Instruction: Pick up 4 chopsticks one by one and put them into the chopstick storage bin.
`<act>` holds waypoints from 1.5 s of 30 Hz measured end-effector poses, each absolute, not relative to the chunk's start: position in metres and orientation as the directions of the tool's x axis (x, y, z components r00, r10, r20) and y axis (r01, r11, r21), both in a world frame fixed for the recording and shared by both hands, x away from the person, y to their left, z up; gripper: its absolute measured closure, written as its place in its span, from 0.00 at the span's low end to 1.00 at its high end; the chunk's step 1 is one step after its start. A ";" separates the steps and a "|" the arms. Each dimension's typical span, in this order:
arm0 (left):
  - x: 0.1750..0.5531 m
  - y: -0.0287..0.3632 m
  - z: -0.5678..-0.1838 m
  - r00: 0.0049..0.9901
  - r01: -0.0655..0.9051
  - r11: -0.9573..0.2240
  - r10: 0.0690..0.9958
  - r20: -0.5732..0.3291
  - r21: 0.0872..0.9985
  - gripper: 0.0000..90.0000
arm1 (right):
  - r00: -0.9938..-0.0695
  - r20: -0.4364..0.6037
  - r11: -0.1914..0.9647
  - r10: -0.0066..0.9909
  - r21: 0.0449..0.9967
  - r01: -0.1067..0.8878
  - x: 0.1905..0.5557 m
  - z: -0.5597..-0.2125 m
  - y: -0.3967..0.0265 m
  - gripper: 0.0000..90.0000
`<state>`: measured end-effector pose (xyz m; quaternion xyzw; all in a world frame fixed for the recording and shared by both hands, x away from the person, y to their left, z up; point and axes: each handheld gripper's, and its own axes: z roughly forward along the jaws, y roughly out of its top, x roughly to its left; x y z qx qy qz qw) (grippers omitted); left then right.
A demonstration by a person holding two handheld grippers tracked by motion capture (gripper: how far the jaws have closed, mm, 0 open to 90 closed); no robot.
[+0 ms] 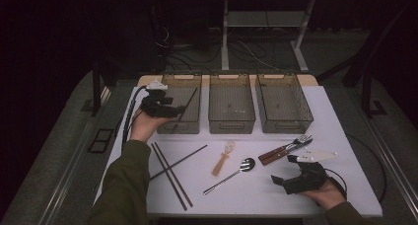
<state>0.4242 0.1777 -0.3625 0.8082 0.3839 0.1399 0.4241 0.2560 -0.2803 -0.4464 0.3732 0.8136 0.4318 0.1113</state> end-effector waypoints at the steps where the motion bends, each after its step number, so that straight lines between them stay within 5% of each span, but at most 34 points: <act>1: 0.420 0.178 -0.362 0.672 0.495 -0.349 0.734 -0.096 0.796 0.30 | -0.697 0.141 0.348 0.703 0.786 0.511 0.256 -0.446 -0.280 0.02; 28: 0.328 0.191 -0.393 0.743 0.443 -0.418 0.666 -0.064 0.793 0.25 | -0.696 0.138 0.352 0.705 0.784 0.512 0.255 -0.446 -0.280 0.02; 38: 0.305 0.197 -0.405 0.756 0.439 -0.429 0.651 -0.067 0.790 0.37 | -0.697 0.133 0.355 0.705 0.784 0.509 0.254 -0.446 -0.280 0.02; 45: 0.293 0.199 -0.418 0.769 0.461 -0.451 0.633 -0.090 0.764 0.57 | -0.699 0.131 0.359 0.703 0.783 0.507 0.254 -0.446 -0.279 0.02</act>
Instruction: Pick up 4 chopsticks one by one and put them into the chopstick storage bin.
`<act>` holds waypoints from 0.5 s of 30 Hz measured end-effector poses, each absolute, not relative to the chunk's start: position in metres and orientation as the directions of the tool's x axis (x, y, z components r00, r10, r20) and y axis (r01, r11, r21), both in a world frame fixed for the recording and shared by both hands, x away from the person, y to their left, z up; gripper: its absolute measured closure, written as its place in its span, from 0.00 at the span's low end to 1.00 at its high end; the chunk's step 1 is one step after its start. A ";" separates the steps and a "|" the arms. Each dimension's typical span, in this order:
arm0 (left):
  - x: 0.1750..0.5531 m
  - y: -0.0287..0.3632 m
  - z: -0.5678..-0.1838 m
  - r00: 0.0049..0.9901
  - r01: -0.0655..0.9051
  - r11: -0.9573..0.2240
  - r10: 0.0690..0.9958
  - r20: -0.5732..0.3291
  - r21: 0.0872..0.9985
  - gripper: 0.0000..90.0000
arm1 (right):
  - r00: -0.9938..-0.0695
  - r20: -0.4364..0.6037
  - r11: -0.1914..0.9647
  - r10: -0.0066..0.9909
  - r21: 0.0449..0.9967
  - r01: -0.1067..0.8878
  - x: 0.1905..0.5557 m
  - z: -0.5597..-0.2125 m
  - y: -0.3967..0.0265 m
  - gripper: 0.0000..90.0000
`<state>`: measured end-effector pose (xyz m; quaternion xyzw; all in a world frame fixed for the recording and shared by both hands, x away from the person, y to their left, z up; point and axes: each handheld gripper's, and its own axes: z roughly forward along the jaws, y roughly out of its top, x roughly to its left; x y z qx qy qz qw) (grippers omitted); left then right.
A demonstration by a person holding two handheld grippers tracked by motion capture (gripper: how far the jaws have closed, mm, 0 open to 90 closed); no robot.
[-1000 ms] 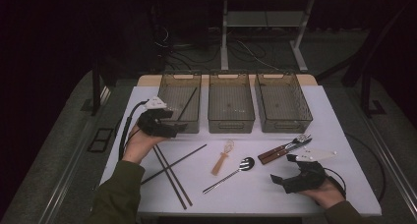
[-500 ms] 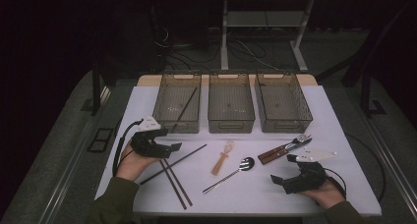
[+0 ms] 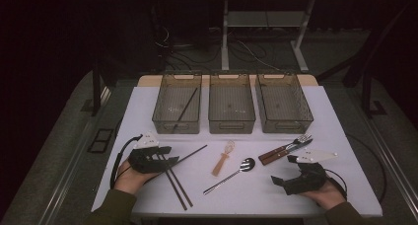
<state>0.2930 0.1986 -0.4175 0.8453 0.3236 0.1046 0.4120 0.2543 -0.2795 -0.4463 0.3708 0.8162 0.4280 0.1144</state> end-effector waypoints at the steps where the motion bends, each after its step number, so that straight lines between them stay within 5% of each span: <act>1: 0.292 0.198 -0.419 0.770 0.461 -0.458 0.632 -0.086 0.760 0.60 | -0.699 0.130 0.360 0.703 0.783 0.508 0.254 -0.446 -0.279 0.02; 15: 0.294 0.188 -0.432 0.786 0.490 -0.557 0.615 -0.064 0.671 0.82 | -0.700 0.128 0.365 0.703 0.779 0.510 0.254 -0.447 -0.279 0.02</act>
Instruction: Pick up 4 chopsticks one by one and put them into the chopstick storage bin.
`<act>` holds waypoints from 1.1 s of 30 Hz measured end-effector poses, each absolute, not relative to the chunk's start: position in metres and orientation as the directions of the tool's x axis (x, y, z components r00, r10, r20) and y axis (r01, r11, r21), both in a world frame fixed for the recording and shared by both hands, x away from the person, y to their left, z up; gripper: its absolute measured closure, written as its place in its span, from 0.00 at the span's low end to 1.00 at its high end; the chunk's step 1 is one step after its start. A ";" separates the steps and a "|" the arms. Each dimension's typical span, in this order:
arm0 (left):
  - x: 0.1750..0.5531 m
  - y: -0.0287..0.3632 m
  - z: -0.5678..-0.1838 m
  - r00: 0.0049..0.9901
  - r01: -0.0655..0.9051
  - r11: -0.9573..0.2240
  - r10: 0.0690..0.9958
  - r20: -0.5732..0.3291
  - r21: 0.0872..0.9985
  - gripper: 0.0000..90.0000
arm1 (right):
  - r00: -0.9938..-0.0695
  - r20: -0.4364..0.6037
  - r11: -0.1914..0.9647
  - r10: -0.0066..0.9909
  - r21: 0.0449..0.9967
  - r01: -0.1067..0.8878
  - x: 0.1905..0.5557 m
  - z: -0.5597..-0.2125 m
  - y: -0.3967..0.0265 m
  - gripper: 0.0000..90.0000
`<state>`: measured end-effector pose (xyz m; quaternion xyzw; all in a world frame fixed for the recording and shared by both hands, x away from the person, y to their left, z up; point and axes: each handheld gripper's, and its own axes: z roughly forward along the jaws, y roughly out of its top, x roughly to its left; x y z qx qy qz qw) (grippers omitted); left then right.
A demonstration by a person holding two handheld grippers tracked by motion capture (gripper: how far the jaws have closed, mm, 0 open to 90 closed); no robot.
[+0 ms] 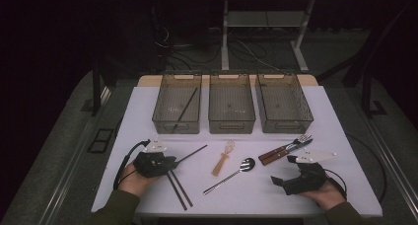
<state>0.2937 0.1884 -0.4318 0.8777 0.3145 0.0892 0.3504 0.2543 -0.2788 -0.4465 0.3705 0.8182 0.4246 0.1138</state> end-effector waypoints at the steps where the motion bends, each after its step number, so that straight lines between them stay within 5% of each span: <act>1: 0.294 0.188 -0.433 0.782 0.494 -0.558 0.620 -0.061 0.666 0.82 | -0.700 0.129 0.364 0.703 0.780 0.510 0.254 -0.446 -0.279 0.02; 33: 0.298 0.186 -0.439 0.789 0.501 -0.597 0.613 -0.047 0.627 0.93 | -0.700 0.128 0.366 0.703 0.778 0.510 0.254 -0.447 -0.278 0.02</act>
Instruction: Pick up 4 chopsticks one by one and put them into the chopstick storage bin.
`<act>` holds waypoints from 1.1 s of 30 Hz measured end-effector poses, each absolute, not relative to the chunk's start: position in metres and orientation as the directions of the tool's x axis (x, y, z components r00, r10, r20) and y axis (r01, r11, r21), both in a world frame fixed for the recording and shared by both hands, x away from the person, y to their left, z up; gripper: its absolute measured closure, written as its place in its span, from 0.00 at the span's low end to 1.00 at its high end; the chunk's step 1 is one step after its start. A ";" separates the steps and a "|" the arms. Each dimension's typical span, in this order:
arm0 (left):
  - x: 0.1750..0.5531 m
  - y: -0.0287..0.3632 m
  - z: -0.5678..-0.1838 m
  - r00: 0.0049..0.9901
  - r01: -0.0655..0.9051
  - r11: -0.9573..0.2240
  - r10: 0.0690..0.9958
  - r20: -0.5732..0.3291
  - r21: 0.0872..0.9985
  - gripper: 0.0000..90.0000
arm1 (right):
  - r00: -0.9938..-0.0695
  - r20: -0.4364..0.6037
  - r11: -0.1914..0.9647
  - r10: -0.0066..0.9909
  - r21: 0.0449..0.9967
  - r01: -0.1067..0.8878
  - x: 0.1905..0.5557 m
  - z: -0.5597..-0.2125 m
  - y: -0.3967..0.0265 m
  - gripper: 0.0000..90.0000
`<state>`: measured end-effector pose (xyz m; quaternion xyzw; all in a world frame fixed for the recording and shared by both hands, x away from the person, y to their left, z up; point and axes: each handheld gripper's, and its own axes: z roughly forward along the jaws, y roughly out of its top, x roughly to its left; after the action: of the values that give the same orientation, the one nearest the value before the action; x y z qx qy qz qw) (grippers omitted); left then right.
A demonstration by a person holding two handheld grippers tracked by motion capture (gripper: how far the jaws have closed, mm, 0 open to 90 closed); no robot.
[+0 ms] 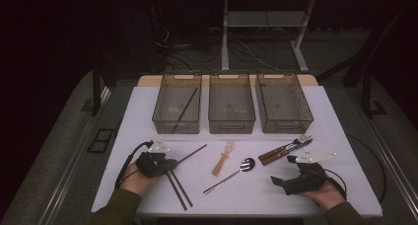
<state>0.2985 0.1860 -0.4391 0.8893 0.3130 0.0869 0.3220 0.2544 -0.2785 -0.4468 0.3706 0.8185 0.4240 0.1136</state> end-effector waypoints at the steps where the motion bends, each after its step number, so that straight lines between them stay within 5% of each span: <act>1: 0.299 0.186 -0.439 0.789 0.502 -0.598 0.612 -0.048 0.626 0.94 | -0.700 0.128 0.366 0.703 0.778 0.510 0.254 -0.447 -0.278 0.02; 33: 0.297 0.187 -0.426 0.787 0.516 -0.570 0.611 -0.090 0.639 0.95 | -0.700 0.128 0.363 0.702 0.782 0.507 0.255 -0.446 -0.279 0.02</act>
<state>0.2969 0.1874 -0.4259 0.8833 0.3189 0.0704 0.3363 0.2546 -0.2788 -0.4463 0.3697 0.8176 0.4263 0.1147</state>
